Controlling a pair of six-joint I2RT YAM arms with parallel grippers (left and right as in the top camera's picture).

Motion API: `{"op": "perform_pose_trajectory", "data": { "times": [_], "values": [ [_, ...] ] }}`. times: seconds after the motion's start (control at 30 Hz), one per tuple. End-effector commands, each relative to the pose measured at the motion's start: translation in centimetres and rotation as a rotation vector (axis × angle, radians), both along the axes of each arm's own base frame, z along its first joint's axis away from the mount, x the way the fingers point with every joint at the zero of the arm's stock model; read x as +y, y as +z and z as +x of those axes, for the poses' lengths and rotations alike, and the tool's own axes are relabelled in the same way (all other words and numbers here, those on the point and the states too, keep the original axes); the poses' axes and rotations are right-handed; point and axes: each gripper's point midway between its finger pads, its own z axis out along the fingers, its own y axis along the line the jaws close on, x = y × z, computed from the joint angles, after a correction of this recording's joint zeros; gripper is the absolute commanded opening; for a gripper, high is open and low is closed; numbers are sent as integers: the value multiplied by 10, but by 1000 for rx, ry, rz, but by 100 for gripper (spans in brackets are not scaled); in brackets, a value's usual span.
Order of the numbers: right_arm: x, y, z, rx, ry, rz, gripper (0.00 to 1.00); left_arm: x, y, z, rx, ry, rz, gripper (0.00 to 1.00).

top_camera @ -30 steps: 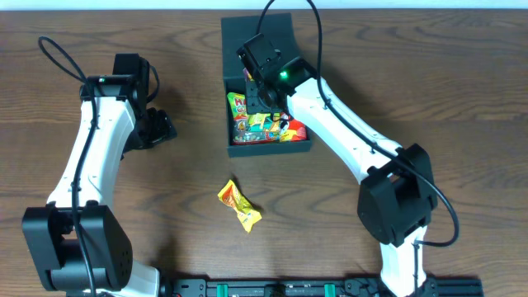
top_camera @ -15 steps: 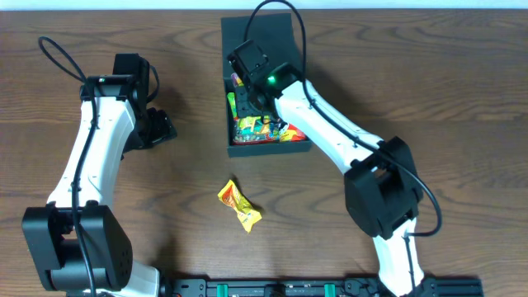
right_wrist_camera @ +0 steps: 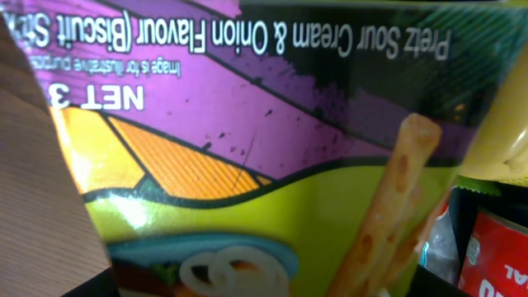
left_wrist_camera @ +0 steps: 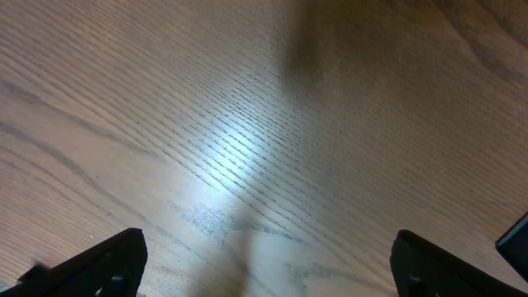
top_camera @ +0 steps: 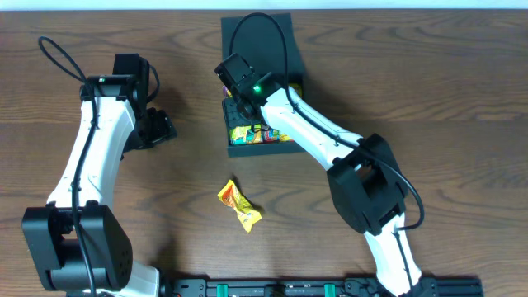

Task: Pack container
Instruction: 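Carry the Pretzel box over the black box and lower it in, then push the Pretzel box down along the box's left side and release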

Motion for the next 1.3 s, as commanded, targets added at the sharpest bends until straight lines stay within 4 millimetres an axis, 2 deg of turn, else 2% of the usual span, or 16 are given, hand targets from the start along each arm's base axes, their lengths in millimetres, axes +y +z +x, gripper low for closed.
{"op": "perform_pose_trajectory", "data": {
  "times": [0.0, 0.1, 0.3, 0.47, 0.57, 0.67, 0.83, 0.93, 0.97, 1.03, 1.1, 1.27],
  "values": [
    [9, -6, 2, -4, 25, 3, 65, 1, -2, -2, 10, 7, -1, 95],
    [10, 4, 5, -22, 22, 10, 68, 1, -2, -2, 10, 7, -1, 95],
    [10, 38, 5, -51, 22, 34, 72, 1, -2, -2, 10, 7, -1, 95],
    [8, 58, 5, -74, 20, 46, 72, 1, -2, -2, 10, 7, -1, 95],
    [0, 66, 6, -100, 2, 18, 69, 1, -2, -2, 10, 7, -1, 95],
    [-9, 72, 8, -123, -16, -17, 71, 1, -2, -2, 10, 7, -1, 95],
    [-10, 74, 7, -123, -16, -18, 71, 1, -2, -2, 10, 7, -1, 95],
    [-11, 73, 5, -115, -16, -25, 59, 1, -2, -2, 10, 7, -1, 95],
    [-12, 73, 4, -112, -16, -27, 51, 1, -2, -2, 10, 7, -1, 95],
    [-12, 73, 4, -110, -16, -29, 29, 1, -2, -2, 10, 7, -1, 95],
    [-13, 73, 3, -108, -16, -30, 16, 1, -2, -2, 10, 7, -1, 95],
    [-10, 74, 6, -121, -17, -20, 2, 1, -2, -2, 10, 7, -1, 95]
  ]
}}
